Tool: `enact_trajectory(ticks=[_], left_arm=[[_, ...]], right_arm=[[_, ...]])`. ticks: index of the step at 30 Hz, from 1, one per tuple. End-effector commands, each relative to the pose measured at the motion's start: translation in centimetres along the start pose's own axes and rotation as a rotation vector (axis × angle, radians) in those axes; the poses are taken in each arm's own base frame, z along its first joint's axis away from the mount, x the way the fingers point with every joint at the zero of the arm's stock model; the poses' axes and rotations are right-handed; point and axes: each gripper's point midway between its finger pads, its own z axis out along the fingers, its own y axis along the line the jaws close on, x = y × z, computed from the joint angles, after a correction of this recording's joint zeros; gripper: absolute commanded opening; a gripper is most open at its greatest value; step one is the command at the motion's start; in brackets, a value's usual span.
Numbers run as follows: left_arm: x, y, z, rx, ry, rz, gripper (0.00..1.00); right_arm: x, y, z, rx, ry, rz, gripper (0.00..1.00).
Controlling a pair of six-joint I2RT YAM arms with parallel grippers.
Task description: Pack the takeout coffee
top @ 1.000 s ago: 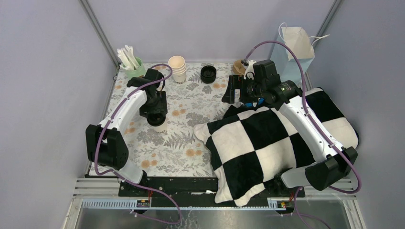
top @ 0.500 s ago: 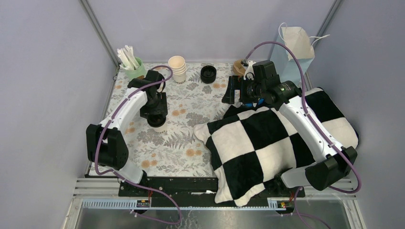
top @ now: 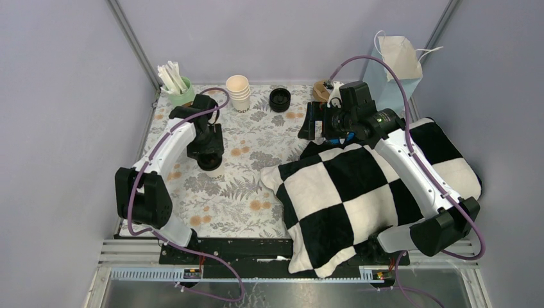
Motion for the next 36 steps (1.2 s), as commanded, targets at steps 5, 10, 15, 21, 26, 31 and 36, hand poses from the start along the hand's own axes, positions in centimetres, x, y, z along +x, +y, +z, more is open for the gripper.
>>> enact_trajectory(ticks=[5, 10, 15, 21, 26, 31, 36], left_arm=[[0.6, 0.6, 2.3, 0.009, 0.08, -0.007, 0.65], [1.4, 0.3, 3.0, 0.025, 0.135, -0.011, 0.65], [3.9, -0.1, 3.6, 0.009, 0.198, 0.027, 0.63], [4.4, -0.8, 3.5, 0.01, 0.188, 0.035, 0.65], [1.9, -1.0, 1.8, 0.007, 0.121, 0.03, 0.72], [0.1, -1.4, 0.0, 0.021, 0.075, 0.021, 0.79], [-0.7, -1.1, -1.4, 0.016, 0.039, 0.014, 0.81]], right_arm=[[-0.5, 0.5, -0.3, -0.025, -0.027, -0.02, 1.0], [-0.6, 0.6, -0.5, -0.027, -0.028, -0.023, 1.0], [-0.5, 0.7, -0.4, -0.029, -0.026, -0.021, 1.0], [-0.2, 0.7, 0.0, -0.04, -0.014, -0.011, 1.0], [0.0, 0.7, 0.1, -0.042, -0.006, -0.009, 1.0], [0.0, 0.7, 0.2, -0.044, -0.008, -0.003, 1.0], [-0.1, 0.9, 0.1, -0.05, -0.012, -0.002, 1.0]])
